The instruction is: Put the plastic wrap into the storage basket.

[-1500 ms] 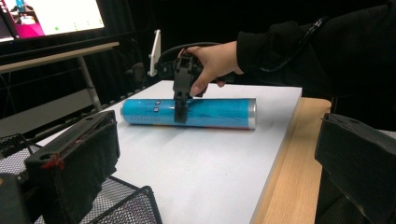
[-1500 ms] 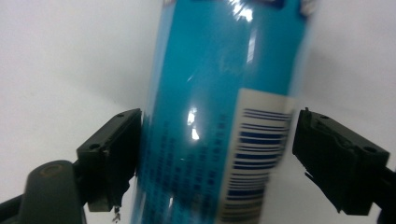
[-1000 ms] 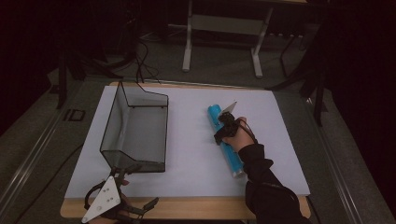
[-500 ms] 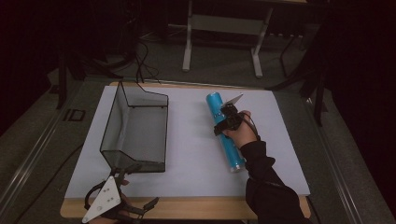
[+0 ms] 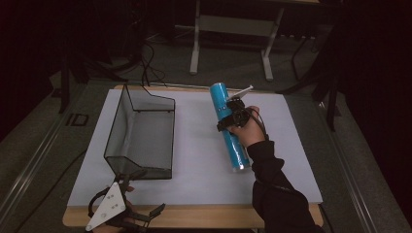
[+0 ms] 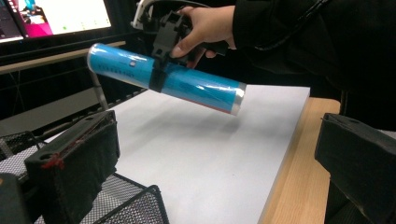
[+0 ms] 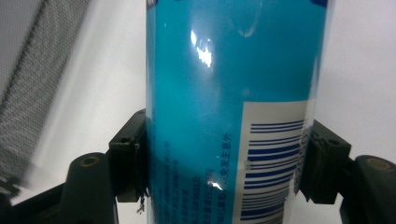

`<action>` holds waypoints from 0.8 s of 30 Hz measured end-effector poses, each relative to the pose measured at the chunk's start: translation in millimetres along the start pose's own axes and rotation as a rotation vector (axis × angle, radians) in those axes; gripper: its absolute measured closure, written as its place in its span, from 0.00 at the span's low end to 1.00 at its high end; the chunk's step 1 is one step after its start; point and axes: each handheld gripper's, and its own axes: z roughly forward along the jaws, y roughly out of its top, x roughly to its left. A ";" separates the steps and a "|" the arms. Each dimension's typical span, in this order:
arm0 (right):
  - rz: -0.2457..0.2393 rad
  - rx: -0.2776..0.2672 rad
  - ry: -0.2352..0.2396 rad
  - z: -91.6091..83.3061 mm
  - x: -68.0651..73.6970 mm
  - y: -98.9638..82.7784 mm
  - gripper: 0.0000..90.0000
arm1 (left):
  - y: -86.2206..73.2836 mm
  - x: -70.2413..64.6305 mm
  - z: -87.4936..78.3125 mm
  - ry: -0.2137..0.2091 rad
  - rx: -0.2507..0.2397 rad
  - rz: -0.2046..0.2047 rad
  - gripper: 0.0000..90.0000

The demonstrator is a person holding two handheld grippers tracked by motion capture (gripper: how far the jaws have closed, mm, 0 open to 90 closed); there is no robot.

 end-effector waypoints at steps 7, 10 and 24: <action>-0.004 -0.012 0.020 -6.3 14.2 14.6 0.35 | -0.2 0.0 0.2 0.000 0.000 0.004 0.01; -0.023 -0.015 0.025 -7.4 23.5 20.1 0.35 | -0.3 -0.4 0.0 0.000 -0.003 0.007 0.01; -0.052 -0.088 0.082 -22.9 71.0 47.6 0.35 | -0.3 -2.5 0.1 0.012 -0.001 0.025 0.01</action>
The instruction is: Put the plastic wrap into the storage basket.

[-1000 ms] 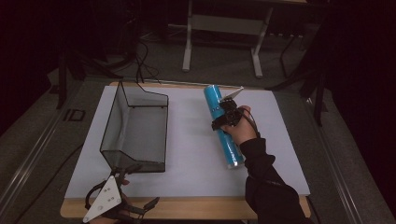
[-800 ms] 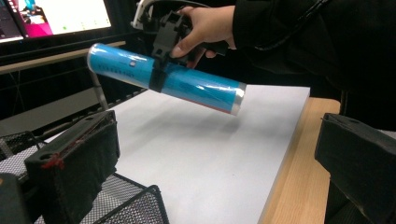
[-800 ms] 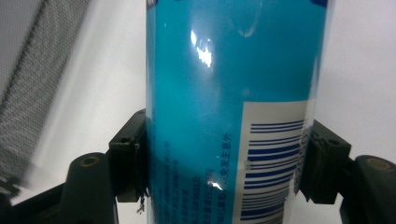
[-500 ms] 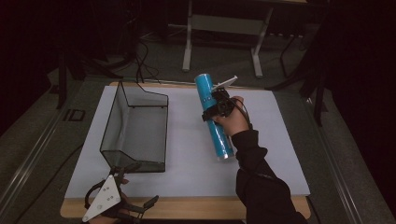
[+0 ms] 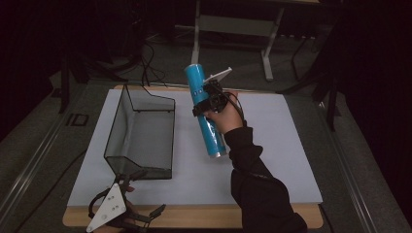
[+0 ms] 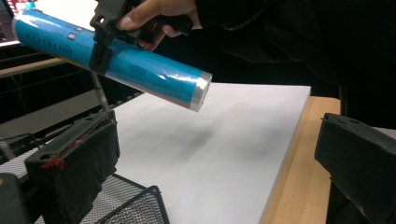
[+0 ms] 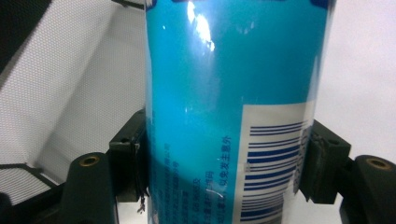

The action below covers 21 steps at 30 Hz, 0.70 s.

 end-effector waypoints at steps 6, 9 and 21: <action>-0.011 -0.030 0.031 -4.1 13.3 9.2 0.35 | -0.2 1.7 -1.0 0.027 0.003 0.003 0.01; -0.006 -0.053 0.040 -5.4 20.7 14.8 0.35 | 0.3 1.5 -1.3 0.028 -0.002 0.001 0.01; 0.020 -0.129 0.091 2.9 59.6 33.5 0.35 | 1.1 2.3 -2.5 0.034 0.002 0.009 0.01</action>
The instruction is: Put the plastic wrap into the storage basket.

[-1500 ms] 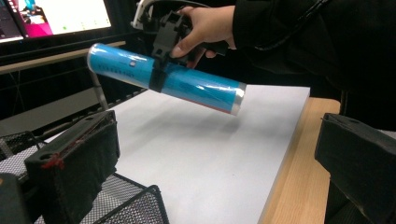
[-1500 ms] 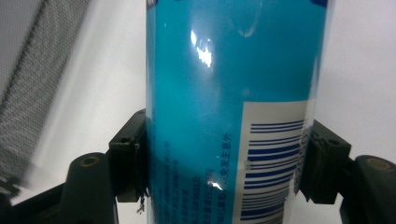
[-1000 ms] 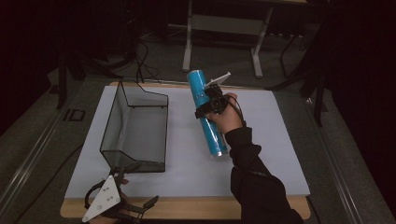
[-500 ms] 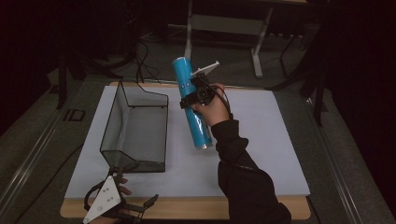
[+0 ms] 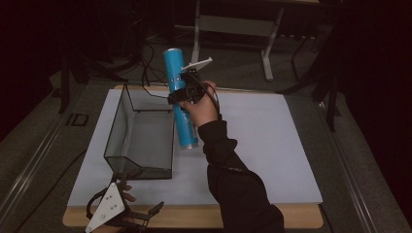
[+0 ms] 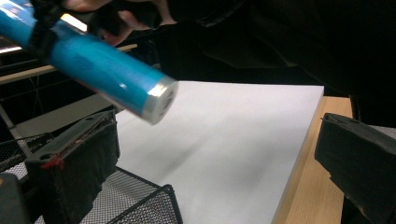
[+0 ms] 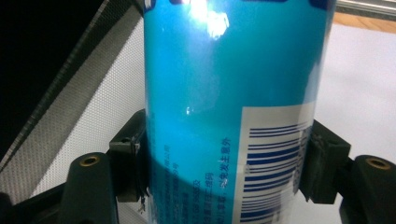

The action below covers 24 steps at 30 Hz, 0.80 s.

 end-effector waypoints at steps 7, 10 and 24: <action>0.044 -0.018 0.044 14.8 17.9 2.7 0.35 | 1.6 -1.5 -0.8 0.000 -0.008 0.011 0.01; 0.055 -0.022 0.051 22.7 24.2 1.5 0.35 | 2.0 -2.8 -0.5 -0.005 -0.009 0.012 0.01; 0.118 -0.037 0.068 70.4 34.1 -17.7 0.35 | 3.4 -5.0 0.2 -0.016 -0.013 0.014 0.01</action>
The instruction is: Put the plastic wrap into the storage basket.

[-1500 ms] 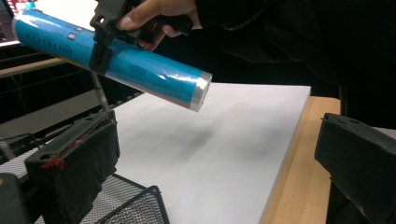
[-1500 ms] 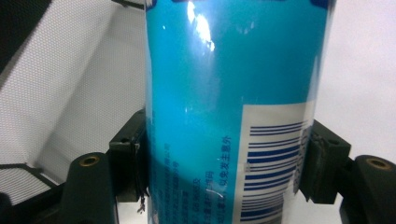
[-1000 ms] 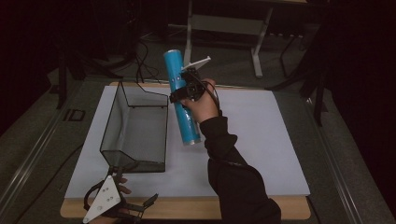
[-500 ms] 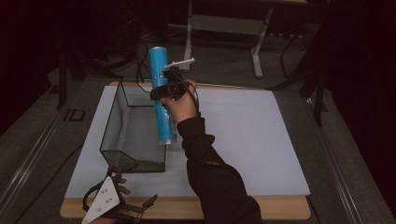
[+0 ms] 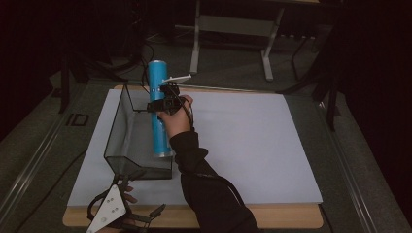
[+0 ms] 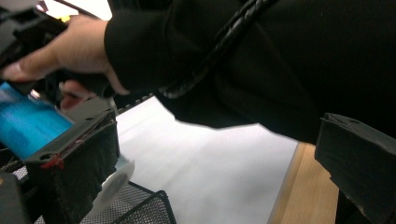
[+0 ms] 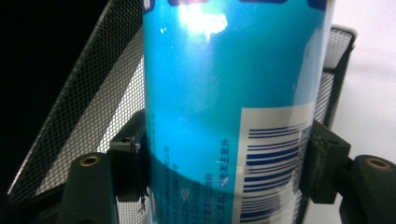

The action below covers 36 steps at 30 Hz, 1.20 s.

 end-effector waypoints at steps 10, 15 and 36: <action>0.028 0.015 -0.009 24.7 -8.3 -19.6 0.35 | 0.4 -0.8 -1.1 -0.015 -0.006 0.009 0.01; 0.044 0.044 -0.014 30.5 -14.2 -27.0 0.35 | -0.2 -0.5 0.0 -0.034 -0.003 -0.003 0.01; 0.046 0.095 -0.050 53.8 -14.9 -46.0 0.33 | -1.0 -0.5 1.8 -0.041 0.019 0.000 0.01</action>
